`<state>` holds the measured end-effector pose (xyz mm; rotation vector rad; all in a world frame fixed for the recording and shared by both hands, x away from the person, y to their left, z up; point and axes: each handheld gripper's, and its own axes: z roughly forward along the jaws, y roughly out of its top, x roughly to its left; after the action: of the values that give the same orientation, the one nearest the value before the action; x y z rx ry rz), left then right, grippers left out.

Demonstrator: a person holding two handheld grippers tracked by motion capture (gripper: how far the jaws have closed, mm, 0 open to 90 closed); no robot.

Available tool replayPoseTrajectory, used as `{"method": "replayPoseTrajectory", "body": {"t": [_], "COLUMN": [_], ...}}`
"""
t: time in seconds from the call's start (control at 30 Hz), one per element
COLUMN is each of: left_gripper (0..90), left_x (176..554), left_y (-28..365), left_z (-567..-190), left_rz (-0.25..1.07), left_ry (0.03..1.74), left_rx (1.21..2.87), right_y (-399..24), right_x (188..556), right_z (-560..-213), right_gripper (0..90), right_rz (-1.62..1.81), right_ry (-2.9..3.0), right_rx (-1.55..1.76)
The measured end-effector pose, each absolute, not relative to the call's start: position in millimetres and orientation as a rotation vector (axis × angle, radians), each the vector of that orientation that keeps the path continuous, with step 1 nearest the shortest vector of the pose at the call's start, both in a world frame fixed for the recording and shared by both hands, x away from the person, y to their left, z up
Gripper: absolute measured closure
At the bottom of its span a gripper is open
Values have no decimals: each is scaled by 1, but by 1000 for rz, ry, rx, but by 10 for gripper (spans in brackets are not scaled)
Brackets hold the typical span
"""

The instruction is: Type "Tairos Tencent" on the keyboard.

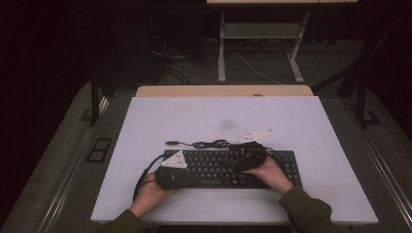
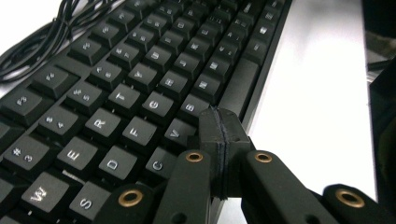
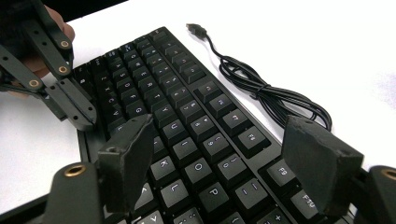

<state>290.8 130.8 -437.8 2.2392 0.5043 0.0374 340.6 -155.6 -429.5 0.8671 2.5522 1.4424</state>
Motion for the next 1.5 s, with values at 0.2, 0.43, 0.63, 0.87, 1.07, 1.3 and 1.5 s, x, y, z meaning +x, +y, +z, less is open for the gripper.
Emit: {"method": "replayPoseTrajectory", "body": {"t": [0.2,0.43,0.63,0.87,1.07,1.3,1.5], "left_gripper": [893,893,893,892,838,697,557], "left_x": [292,291,291,292,294,298,301], "left_y": [132,132,134,138,141,143,144], "left_z": [-438,-434,-431,-428,-425,-424,-424], "left_rz": [30,46,50,51,71,103,125], "left_ry": [513,508,510,532,547,586,596], "left_rx": [2228,2217,2198,2166,2143,2108,2096], "right_y": [-155,-156,-156,-156,-156,-157,-157], "right_x": [341,341,341,341,340,340,340], "right_z": [-430,-429,-429,-429,-429,-429,-429], "right_gripper": [250,250,250,250,250,250,250], "right_rz": [1443,1444,1445,1448,1450,1450,1450], "right_ry": [2554,2551,2549,2548,2549,2548,2549], "right_rx": [866,865,866,865,867,868,867]}}
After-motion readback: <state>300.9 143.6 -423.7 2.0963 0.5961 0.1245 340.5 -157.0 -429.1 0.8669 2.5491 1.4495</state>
